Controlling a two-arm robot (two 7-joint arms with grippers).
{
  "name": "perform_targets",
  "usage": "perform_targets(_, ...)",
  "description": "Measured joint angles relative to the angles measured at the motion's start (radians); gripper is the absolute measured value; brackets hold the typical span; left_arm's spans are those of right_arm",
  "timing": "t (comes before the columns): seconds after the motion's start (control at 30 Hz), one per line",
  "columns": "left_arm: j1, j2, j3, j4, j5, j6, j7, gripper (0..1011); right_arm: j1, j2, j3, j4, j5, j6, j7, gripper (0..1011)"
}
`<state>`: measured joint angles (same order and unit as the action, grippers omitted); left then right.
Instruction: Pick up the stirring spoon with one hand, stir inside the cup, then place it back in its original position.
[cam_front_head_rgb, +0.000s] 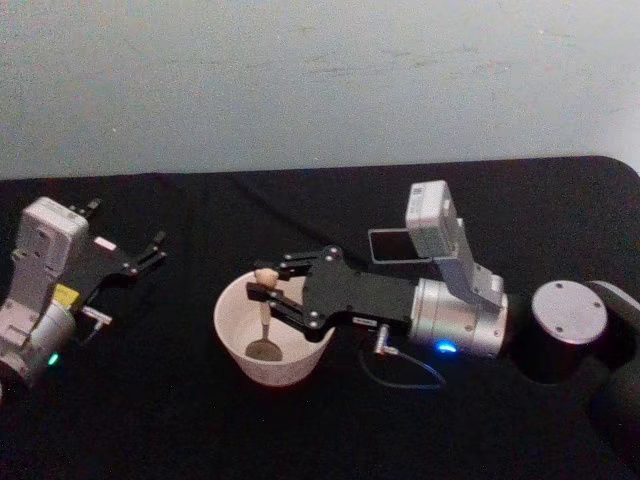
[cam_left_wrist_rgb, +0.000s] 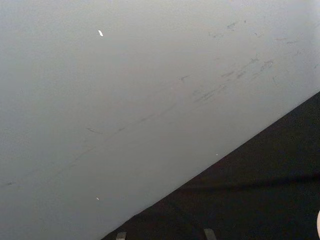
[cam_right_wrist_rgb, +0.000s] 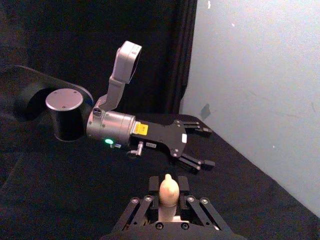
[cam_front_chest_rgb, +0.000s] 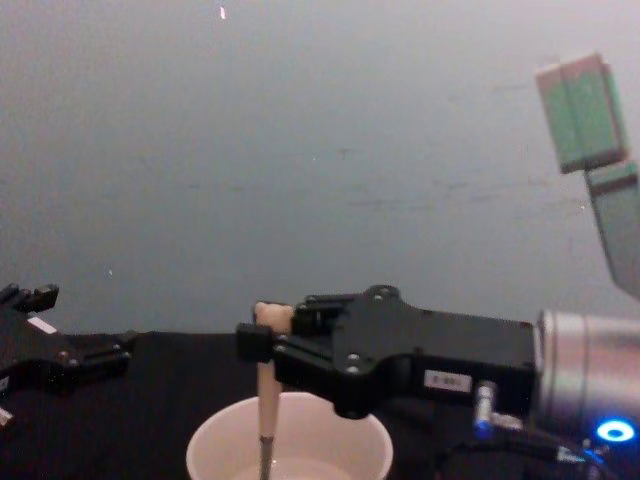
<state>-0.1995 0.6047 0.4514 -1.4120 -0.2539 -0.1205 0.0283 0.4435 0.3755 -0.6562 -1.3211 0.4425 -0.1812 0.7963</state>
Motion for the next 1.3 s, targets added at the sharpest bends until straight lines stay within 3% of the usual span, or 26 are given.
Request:
perform_targets(0.43,0.0,0.0,0.0,0.0,0.0,0.0,0.0,1001,0.056,-0.076,0.0,0.111,-0.039,-0.032,-0.062,214)
perform_targets(0.87,0.0,0.0,0.0,0.0,0.0,0.0,0.0,1001,0.054,-0.067,0.039,0.126,-0.055,-0.025,-0.093,214)
perform_targets(1.3,0.0,0.0,0.0,0.0,0.0,0.0,0.0,1001,0.04,-0.058,0.055,0.112,-0.061,-0.015,-0.1,214)
